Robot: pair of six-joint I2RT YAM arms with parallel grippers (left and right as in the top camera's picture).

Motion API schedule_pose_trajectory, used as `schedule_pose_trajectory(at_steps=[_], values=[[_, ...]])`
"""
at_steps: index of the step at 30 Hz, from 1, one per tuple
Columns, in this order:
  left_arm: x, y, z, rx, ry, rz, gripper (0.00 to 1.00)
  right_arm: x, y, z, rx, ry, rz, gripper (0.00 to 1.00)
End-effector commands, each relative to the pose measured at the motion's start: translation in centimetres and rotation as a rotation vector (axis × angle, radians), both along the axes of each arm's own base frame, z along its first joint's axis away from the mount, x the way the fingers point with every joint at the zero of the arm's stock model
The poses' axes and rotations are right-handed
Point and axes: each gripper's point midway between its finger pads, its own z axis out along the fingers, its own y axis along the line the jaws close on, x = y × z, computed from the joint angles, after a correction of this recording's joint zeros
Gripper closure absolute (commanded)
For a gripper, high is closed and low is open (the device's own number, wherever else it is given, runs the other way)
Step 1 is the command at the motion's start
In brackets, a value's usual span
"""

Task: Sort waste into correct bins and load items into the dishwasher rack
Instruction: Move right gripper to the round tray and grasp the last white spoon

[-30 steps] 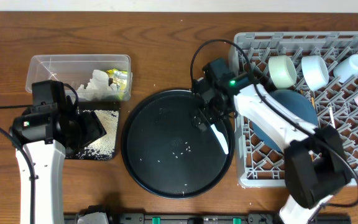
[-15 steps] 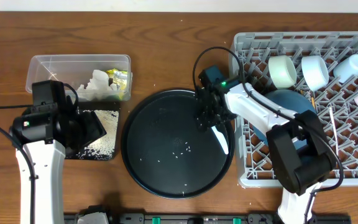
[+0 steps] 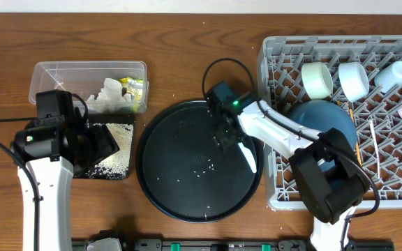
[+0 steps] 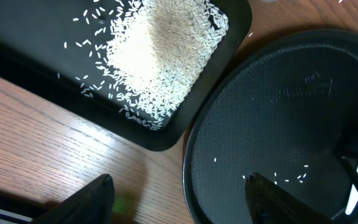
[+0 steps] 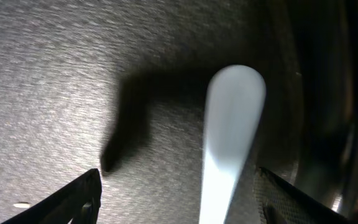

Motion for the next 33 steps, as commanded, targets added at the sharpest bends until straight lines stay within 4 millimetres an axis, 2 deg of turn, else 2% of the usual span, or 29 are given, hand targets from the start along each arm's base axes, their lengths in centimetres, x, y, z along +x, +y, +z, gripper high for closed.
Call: schedule_pose_trajectory(at_steps=[1,8,18,19,24,33], values=[[-0.2,0.2,-0.3,0.002,0.014,0.01,0.31,-0.3,0.0,-0.4,-0.018,-0.003,-0.038,0.27],[-0.2,0.2,-0.3,0.002,0.014,0.01,0.31,-0.2,-0.2,-0.7,-0.032,-0.006,-0.057,0.28],[-0.2,0.2,-0.3,0.002,0.014,0.01,0.31,-0.9,-0.8,-3.2,-0.083,0.044,-0.076,0.29],[-0.2,0.2,-0.3,0.002,0.014,0.01,0.31,-1.0,-0.8,-3.3,-0.084,0.05,-0.075,0.32],[-0.2,0.2,-0.3,0.002,0.014,0.01,0.31,-1.3,-0.5,-3.3,-0.079,0.059,-0.068,0.62],[-0.2,0.2,-0.3,0.002,0.014,0.01,0.31,-2.1,-0.9,-3.3,-0.094,0.091,-0.067,0.85]])
